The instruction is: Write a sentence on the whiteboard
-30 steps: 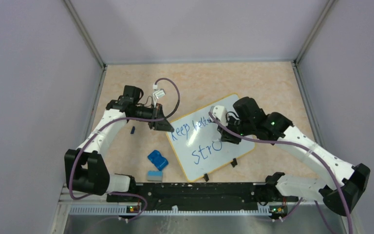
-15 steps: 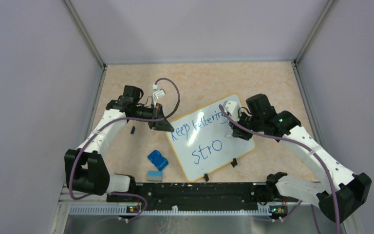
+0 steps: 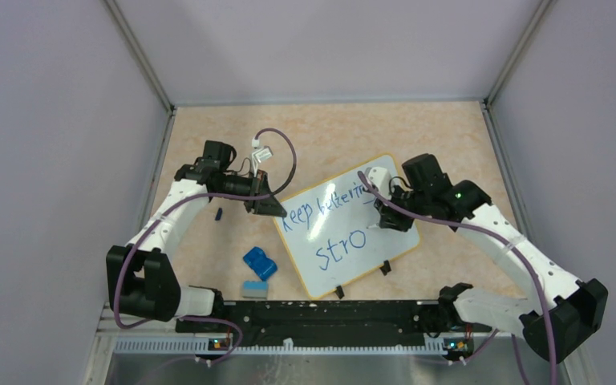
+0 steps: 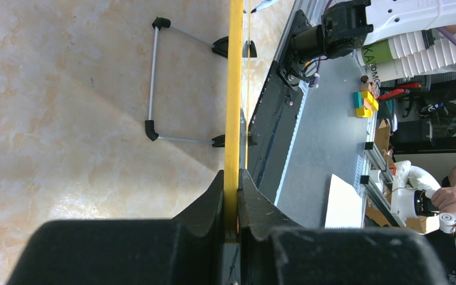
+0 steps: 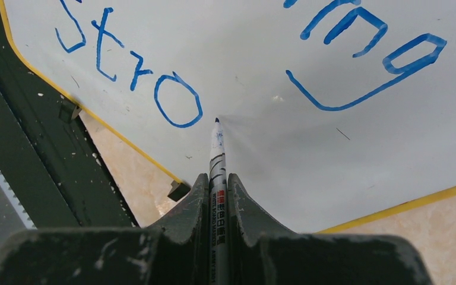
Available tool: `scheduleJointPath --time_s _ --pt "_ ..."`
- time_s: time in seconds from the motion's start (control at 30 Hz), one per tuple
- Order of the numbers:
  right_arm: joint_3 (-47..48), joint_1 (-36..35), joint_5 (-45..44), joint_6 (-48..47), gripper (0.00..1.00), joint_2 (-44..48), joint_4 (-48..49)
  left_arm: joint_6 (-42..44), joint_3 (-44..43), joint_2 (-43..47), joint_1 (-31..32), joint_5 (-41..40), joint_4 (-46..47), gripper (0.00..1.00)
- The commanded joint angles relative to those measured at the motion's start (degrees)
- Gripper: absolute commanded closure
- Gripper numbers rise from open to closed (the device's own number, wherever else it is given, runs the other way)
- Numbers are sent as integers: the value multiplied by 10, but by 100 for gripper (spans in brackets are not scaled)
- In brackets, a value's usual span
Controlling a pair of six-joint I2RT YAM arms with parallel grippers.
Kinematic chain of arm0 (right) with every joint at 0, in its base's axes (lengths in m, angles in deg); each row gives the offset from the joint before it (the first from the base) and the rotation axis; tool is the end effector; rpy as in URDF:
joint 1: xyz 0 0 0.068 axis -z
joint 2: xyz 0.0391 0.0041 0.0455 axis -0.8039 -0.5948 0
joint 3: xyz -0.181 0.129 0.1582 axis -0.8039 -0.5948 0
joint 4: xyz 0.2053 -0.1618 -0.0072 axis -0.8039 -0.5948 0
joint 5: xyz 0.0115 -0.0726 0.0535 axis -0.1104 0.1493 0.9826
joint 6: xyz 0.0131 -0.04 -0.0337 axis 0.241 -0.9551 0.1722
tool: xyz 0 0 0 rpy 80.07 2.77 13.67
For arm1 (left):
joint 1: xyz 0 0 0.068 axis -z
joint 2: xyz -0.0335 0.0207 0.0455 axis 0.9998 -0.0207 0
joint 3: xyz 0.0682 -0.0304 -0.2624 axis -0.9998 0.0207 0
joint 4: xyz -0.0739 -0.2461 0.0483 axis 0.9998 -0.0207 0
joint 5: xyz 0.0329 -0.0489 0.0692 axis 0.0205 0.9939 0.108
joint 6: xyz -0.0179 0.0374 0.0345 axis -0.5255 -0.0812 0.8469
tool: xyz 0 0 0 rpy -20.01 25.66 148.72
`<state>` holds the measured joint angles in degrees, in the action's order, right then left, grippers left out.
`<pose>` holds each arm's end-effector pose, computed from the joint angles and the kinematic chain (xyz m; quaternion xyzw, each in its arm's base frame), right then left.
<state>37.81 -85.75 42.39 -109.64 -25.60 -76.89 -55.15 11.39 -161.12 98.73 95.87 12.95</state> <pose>0.1699 0.1219 0.3070 -0.5068 0.7888 0.1835 0.2955 0.2450 -0.0754 0.2755 0.2709 0.7877 -0.5157 0.2005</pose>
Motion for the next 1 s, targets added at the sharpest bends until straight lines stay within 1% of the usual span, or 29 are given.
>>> scheduleJointPath --time_s 0.0,0.6,0.97 --pt "5 -5 -1 1 100 -3 24 35 6 -11 9 -55 11 100" --pt "-29 -14 -16 -5 100 7 6 35 6 -14 9 -54 11 100" --pt "-26 -53 -47 -11 100 -9 -3 36 4 -14 9 -52 11 100"
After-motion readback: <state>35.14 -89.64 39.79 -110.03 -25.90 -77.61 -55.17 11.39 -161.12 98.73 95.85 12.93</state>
